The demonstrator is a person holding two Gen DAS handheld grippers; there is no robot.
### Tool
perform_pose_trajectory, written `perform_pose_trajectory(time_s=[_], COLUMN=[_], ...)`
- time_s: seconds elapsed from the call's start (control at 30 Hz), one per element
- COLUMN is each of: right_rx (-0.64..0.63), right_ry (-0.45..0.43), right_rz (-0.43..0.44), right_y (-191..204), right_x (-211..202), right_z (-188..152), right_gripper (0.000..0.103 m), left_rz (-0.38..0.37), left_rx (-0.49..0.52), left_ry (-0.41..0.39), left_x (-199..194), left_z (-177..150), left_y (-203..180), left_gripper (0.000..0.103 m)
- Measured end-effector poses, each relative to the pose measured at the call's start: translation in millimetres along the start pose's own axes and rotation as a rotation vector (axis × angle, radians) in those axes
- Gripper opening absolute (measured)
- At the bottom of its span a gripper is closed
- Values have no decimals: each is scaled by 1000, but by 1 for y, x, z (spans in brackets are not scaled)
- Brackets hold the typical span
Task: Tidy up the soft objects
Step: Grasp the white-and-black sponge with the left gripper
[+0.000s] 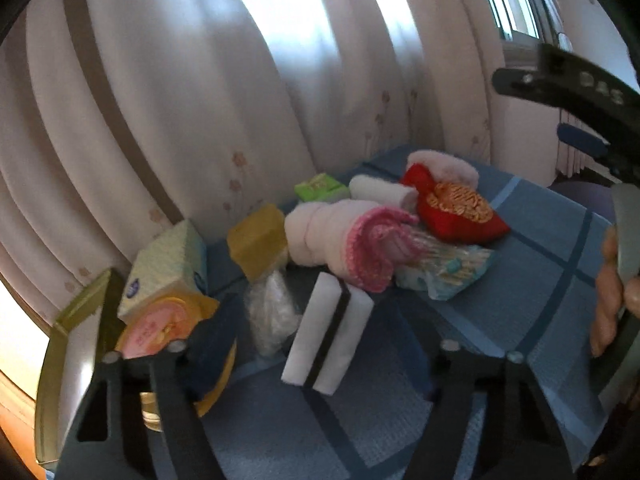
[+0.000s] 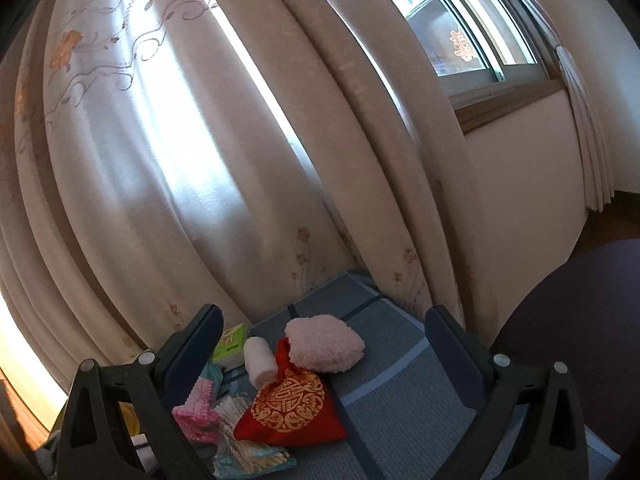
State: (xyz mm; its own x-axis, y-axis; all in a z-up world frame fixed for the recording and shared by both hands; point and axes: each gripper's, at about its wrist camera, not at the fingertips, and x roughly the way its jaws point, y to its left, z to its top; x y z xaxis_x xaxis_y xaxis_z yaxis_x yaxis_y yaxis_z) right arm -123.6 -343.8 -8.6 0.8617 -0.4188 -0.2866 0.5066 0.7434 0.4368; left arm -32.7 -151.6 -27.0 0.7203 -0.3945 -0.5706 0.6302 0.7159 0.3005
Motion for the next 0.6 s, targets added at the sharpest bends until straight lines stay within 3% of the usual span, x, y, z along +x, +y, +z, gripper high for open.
perform_pose_trajectory(time_s=[0.07,0.13,0.3,0.4,0.6], right_rx=[-2,-5,-1,0,-31], right_ry=[0,1,1,-2,0], right_rz=[0,0,0,-5,22], right_y=[0,1,0,-1,5], right_x=[0,0,0,0,-1], right_z=[0,0,0,0,0], right_gripper=[102,102,102,102,102], left_rz=[-29,-62,-106,-111,-145], left_rx=[-19,-38,-62,-69,-153], left_ry=[33,59,91,43,-148], left_x=[8,14,23,13,-30], left_z=[1,2,2,2,-7], left_y=[4,6,8,10,26], left_gripper=[44,36,31,30,30])
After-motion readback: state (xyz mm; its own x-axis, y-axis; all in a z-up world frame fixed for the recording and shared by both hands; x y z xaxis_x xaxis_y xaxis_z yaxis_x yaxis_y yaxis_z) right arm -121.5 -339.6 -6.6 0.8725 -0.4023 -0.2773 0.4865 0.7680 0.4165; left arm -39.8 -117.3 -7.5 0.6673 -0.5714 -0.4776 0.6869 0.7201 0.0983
